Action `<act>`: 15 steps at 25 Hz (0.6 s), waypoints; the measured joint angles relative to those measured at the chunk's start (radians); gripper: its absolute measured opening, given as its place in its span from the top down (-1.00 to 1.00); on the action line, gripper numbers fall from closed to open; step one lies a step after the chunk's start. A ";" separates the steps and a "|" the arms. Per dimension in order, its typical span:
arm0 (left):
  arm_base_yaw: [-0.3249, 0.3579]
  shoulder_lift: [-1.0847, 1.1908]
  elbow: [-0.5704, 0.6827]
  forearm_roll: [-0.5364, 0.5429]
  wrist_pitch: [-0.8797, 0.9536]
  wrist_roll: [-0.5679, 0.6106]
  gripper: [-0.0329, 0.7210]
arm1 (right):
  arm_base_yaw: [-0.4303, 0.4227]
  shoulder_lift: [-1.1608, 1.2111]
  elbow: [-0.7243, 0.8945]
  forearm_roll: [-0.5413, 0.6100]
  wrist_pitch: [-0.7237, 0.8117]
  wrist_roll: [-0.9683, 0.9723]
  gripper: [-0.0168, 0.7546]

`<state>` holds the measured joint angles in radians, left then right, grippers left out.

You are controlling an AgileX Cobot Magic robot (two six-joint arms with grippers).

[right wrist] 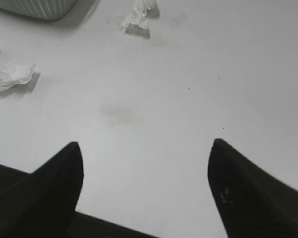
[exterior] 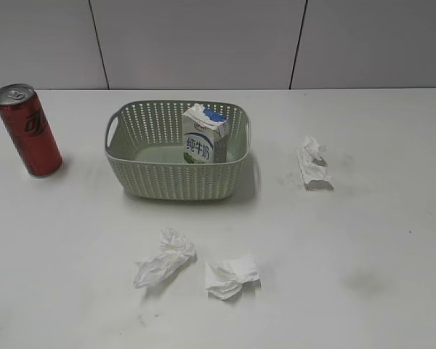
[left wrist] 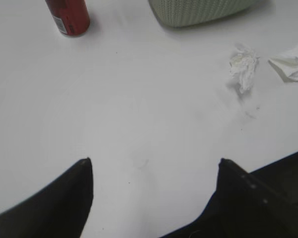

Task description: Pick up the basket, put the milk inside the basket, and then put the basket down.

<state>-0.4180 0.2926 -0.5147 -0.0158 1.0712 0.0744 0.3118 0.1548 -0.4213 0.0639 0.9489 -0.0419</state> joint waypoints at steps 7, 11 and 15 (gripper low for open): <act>0.000 -0.023 0.003 -0.024 -0.014 0.034 -0.65 | 0.000 0.000 0.000 0.000 -0.003 0.000 -0.56; 0.000 -0.023 0.003 -0.028 -0.014 0.040 -0.65 | 0.000 0.000 0.000 0.000 -0.003 0.001 -0.55; 0.000 -0.023 0.003 -0.028 -0.014 0.040 -0.64 | 0.000 0.000 0.000 0.000 -0.003 0.001 -0.55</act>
<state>-0.4180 0.2696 -0.5113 -0.0435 1.0574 0.1148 0.3118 0.1548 -0.4213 0.0639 0.9460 -0.0407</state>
